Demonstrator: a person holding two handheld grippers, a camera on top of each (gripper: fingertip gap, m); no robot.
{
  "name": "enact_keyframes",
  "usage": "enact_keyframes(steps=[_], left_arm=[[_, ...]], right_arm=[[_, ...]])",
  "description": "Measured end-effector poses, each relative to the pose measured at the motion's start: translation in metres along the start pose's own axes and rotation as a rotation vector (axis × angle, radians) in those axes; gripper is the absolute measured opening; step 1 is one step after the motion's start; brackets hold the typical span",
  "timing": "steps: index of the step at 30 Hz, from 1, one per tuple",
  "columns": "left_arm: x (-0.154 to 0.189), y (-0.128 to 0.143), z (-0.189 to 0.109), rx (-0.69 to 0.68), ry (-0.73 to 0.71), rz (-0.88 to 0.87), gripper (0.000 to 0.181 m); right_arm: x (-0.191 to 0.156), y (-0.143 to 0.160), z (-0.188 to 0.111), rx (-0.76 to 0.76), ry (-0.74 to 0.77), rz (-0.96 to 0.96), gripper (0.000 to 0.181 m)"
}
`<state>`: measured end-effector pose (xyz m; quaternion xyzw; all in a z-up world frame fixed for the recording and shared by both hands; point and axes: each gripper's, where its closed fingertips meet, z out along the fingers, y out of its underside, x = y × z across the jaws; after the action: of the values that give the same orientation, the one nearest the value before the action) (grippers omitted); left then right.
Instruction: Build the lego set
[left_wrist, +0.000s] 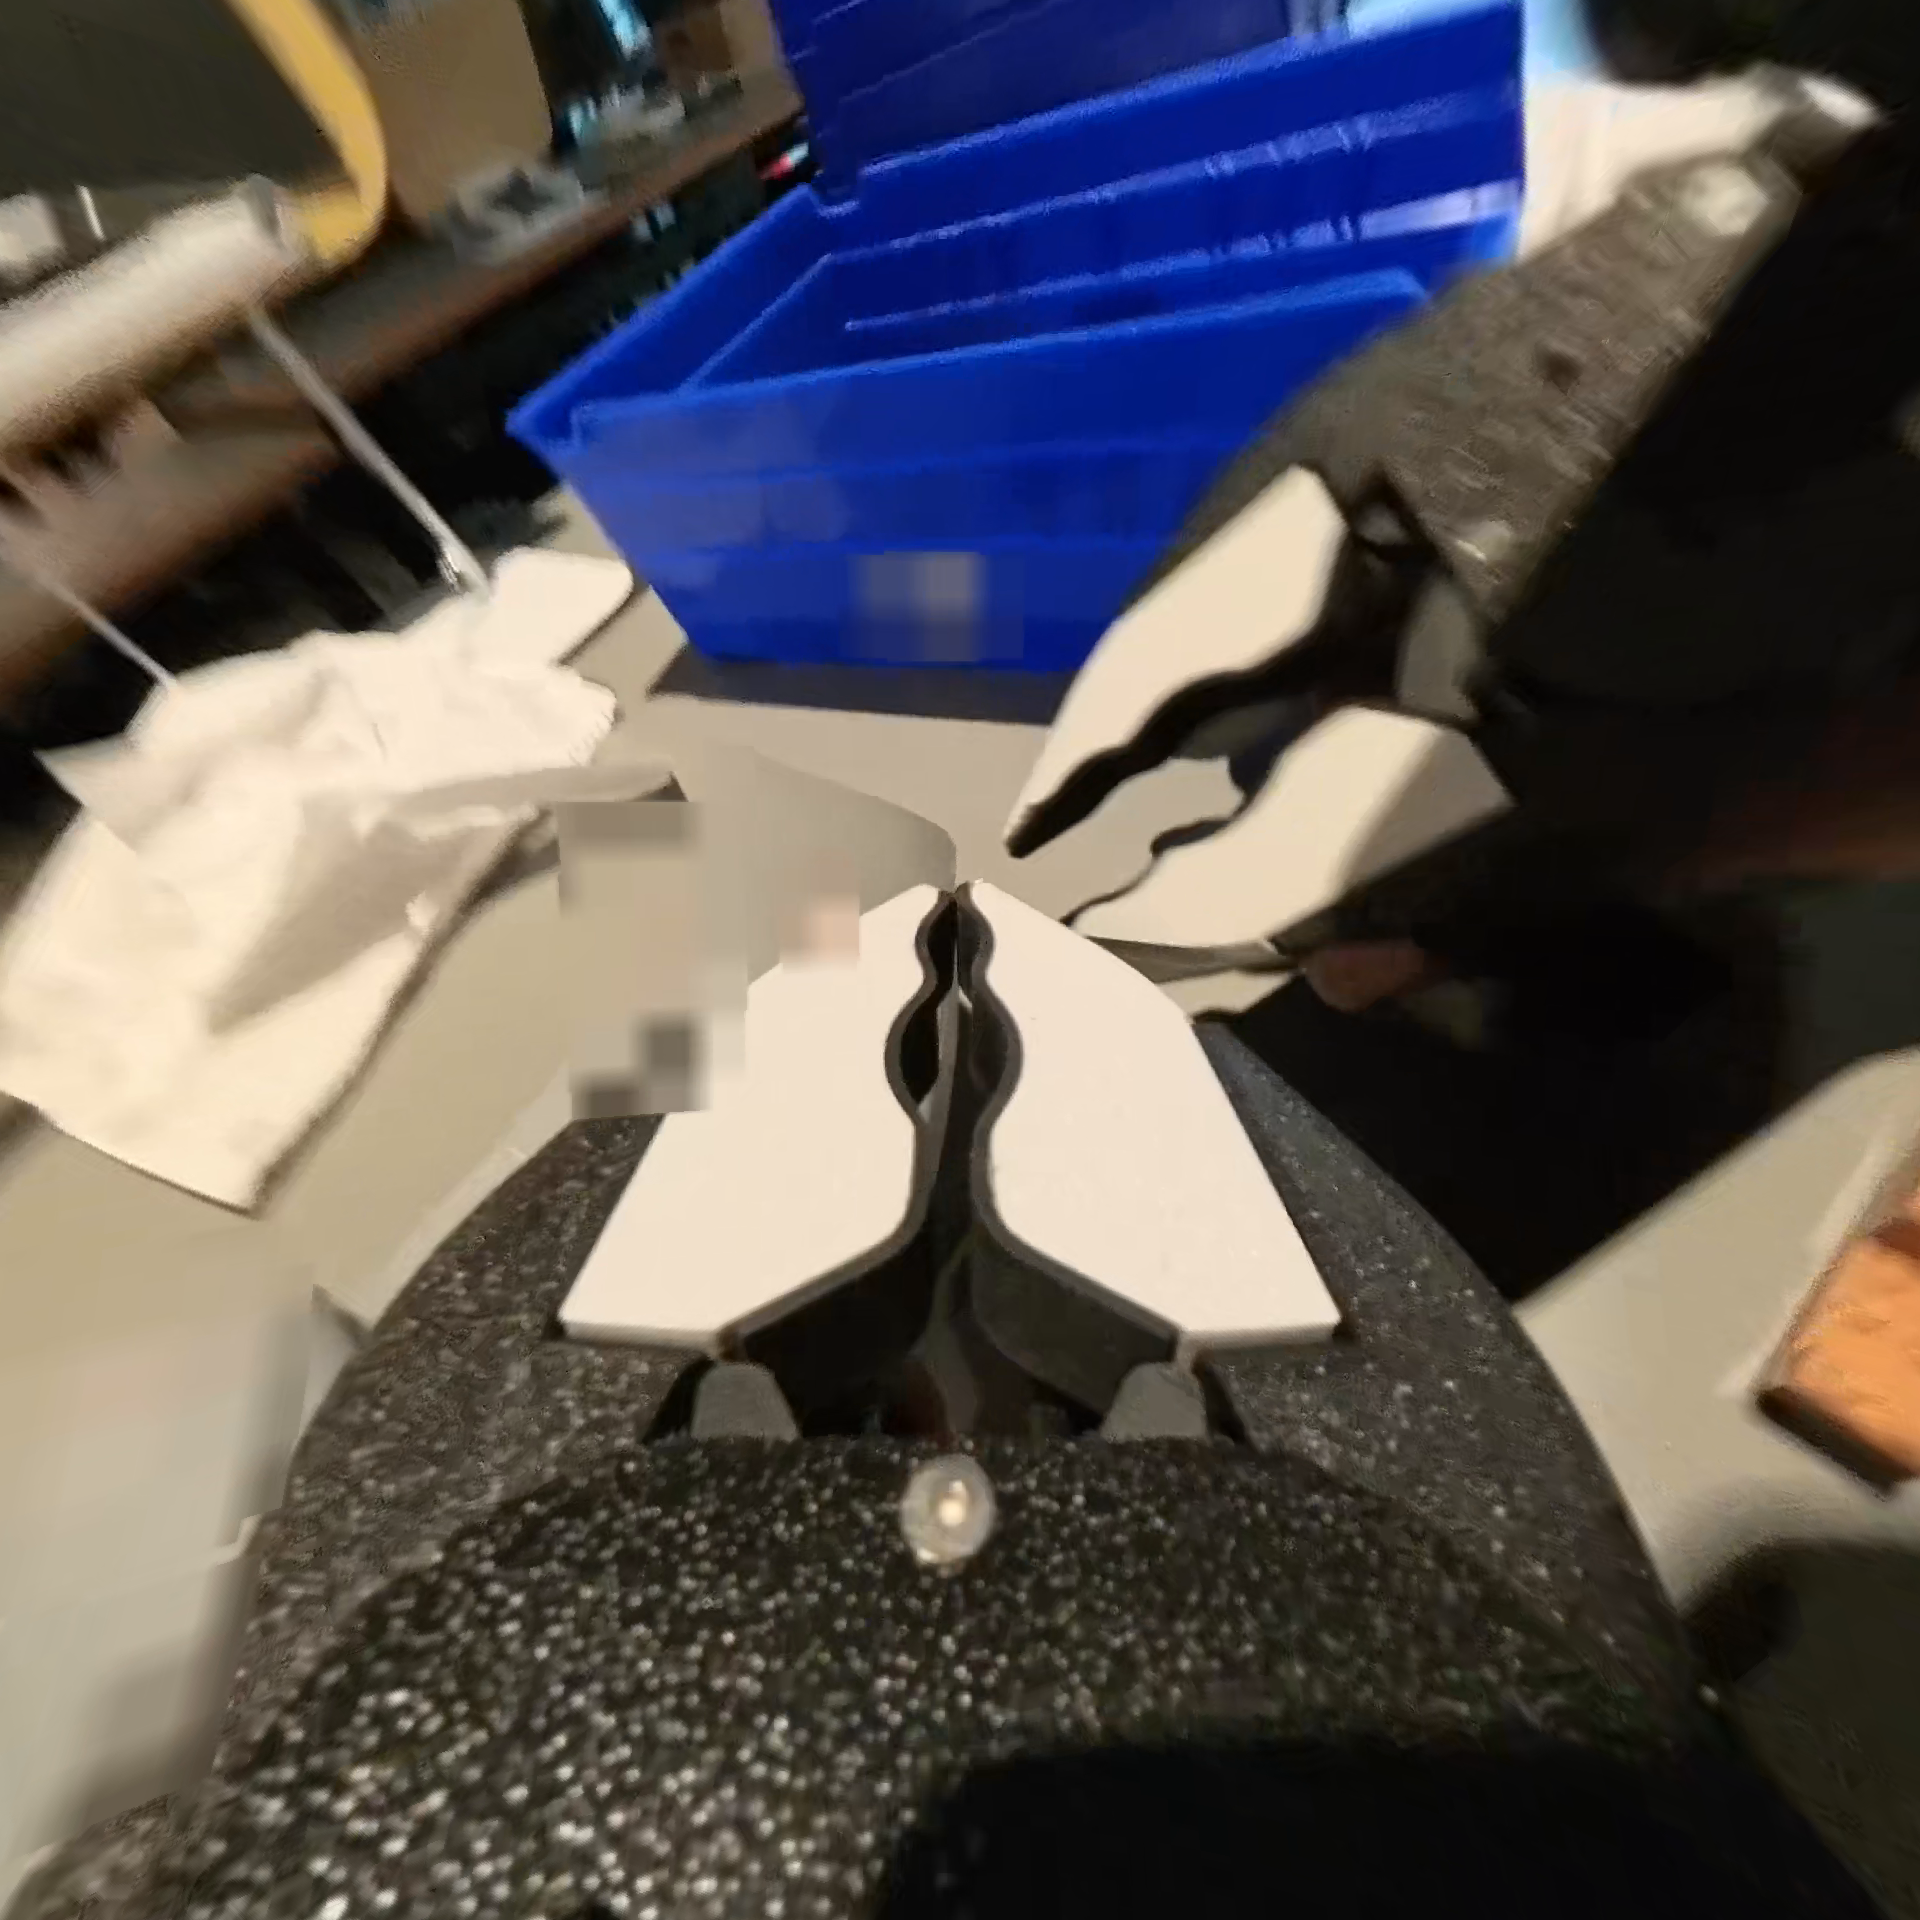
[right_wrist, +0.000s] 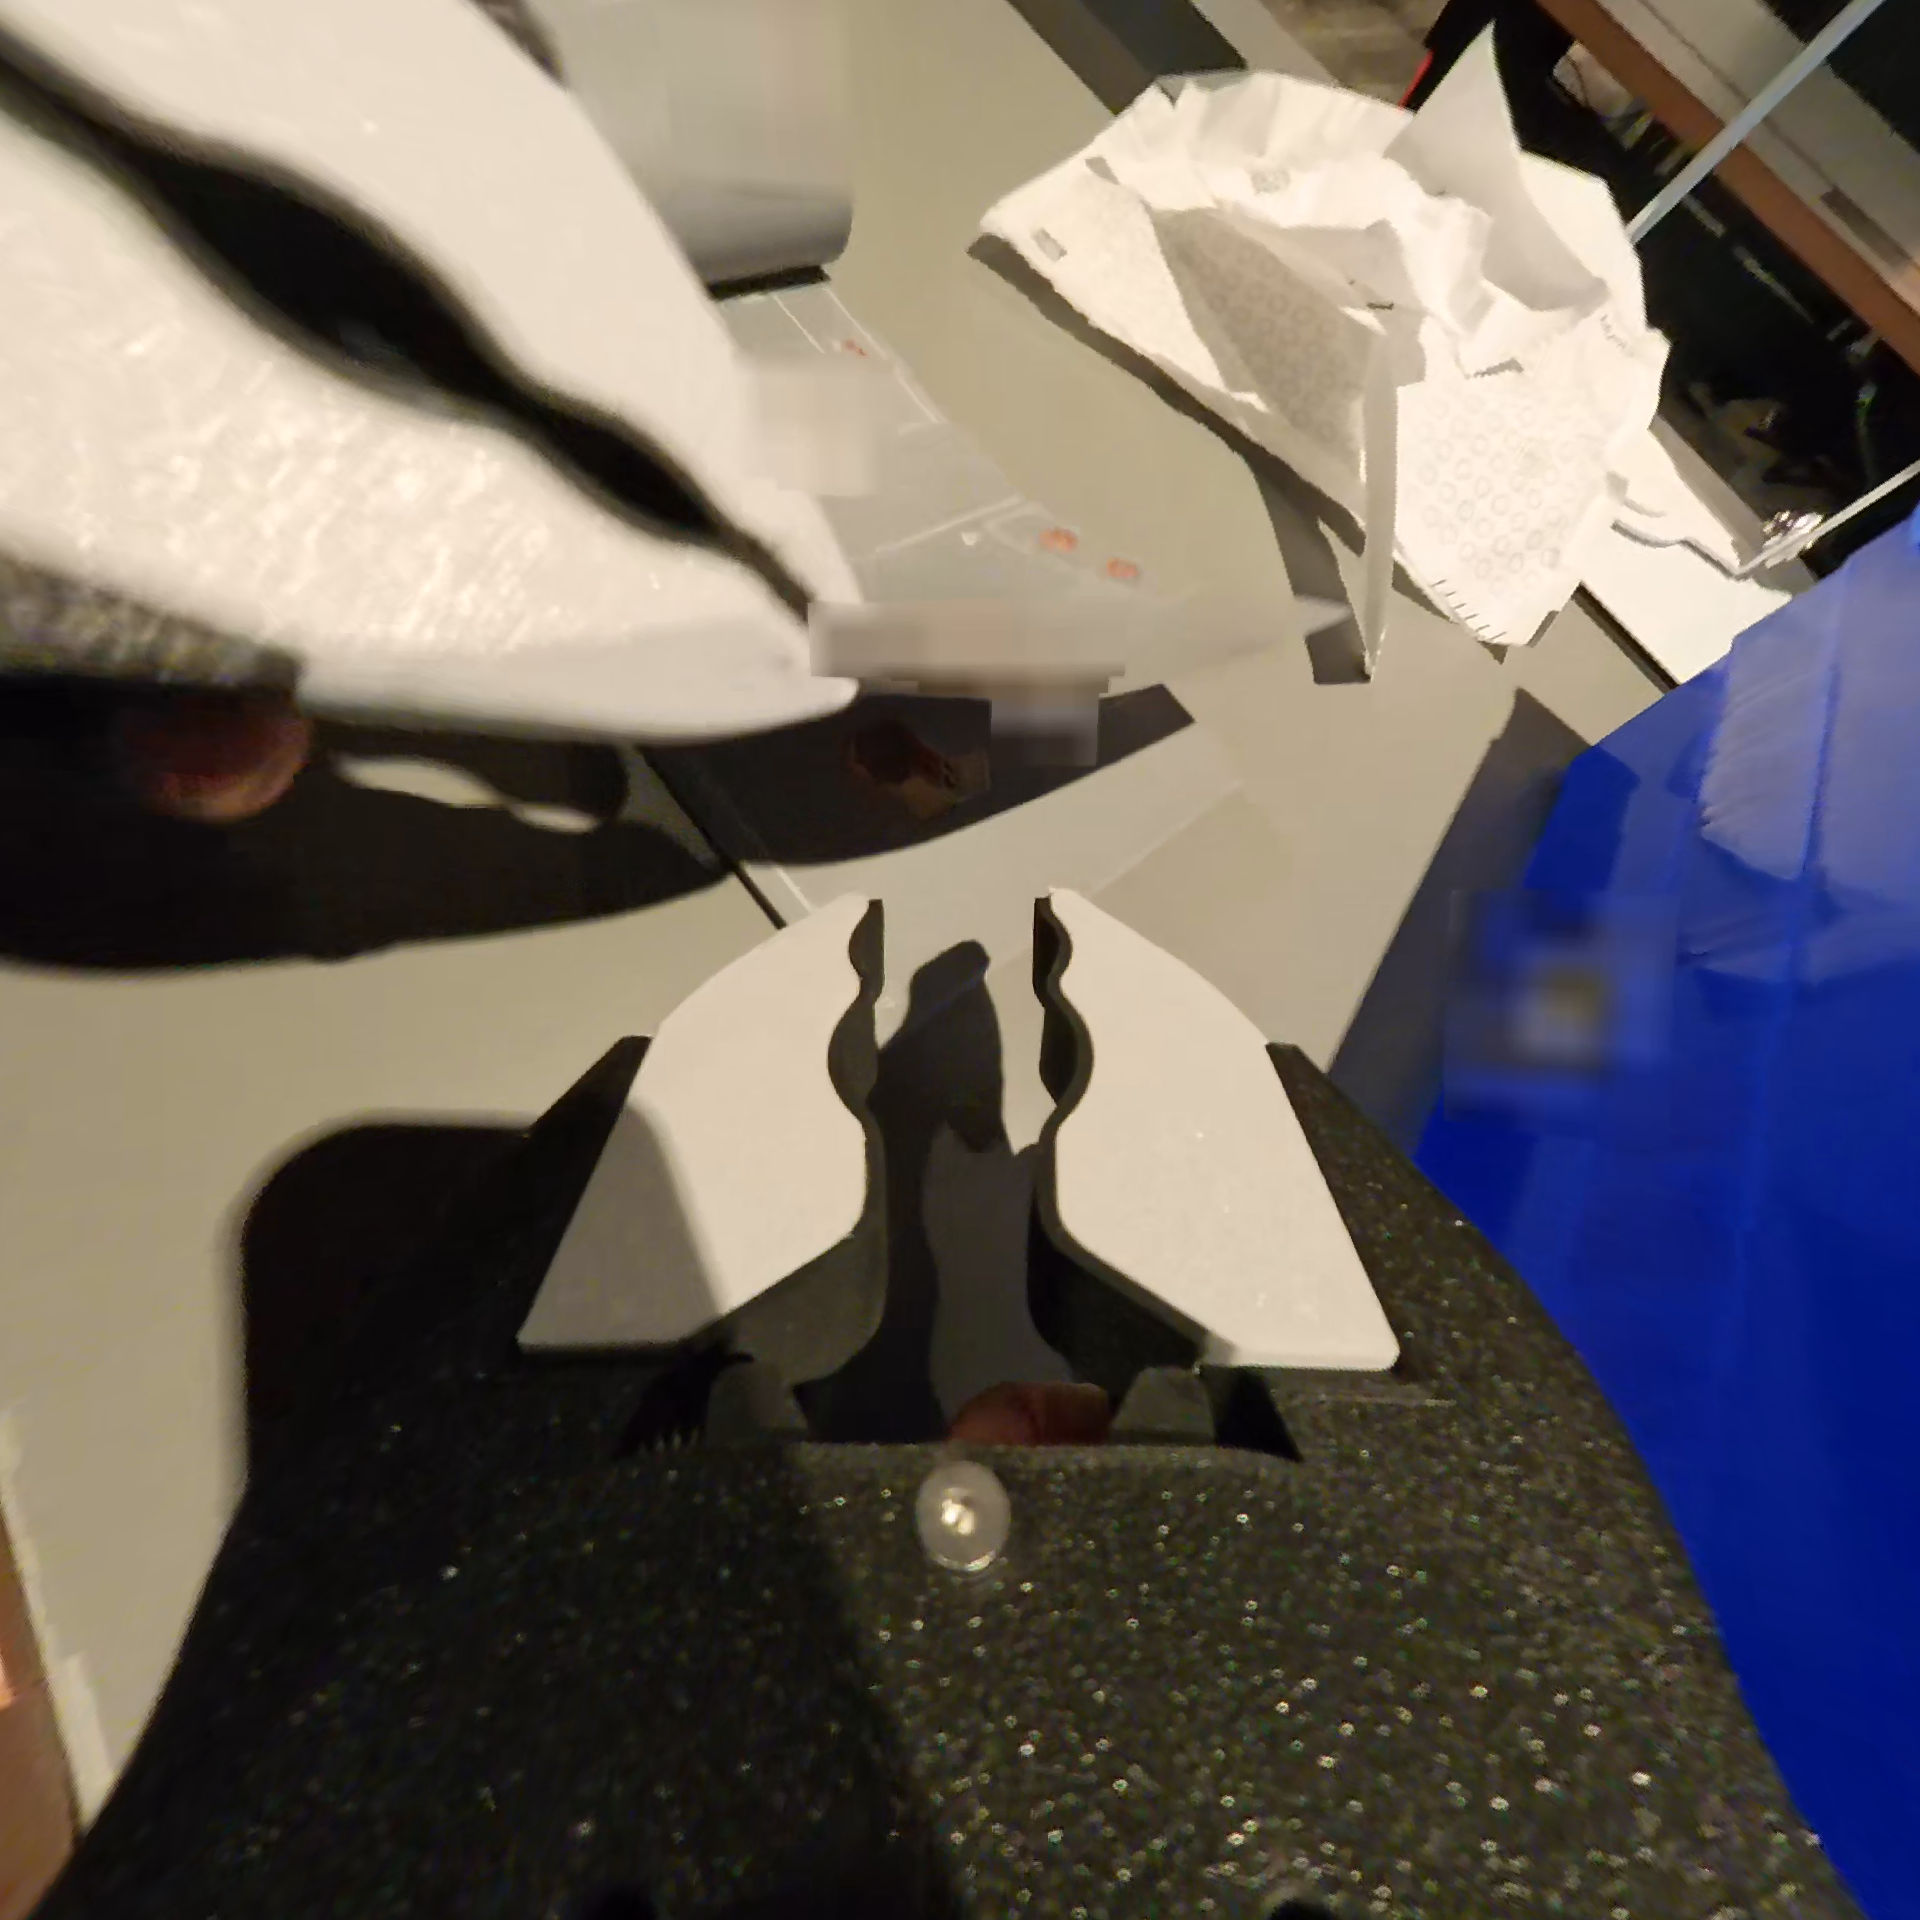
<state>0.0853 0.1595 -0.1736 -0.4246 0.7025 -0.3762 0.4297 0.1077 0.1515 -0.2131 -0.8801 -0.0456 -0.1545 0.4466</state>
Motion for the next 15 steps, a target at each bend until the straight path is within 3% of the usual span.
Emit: enact_keyframes(steps=[1,10,15], left_arm=[[0.002,-0.001,0.0,-0.001,-0.014,0.065,0.0],[0.0,0.002,-0.002,-0.034,-0.109,0.285,0.0],[-0.005,0.004,-0.001,-0.042,-0.124,0.245,0.0]], right_arm=[[0.001,-0.001,0.001,0.002,0.004,0.0,0.027],[0.005,-0.007,0.006,0.026,0.019,0.003,0.026],[0.004,-0.007,0.007,0.023,0.025,-0.011,0.026]])
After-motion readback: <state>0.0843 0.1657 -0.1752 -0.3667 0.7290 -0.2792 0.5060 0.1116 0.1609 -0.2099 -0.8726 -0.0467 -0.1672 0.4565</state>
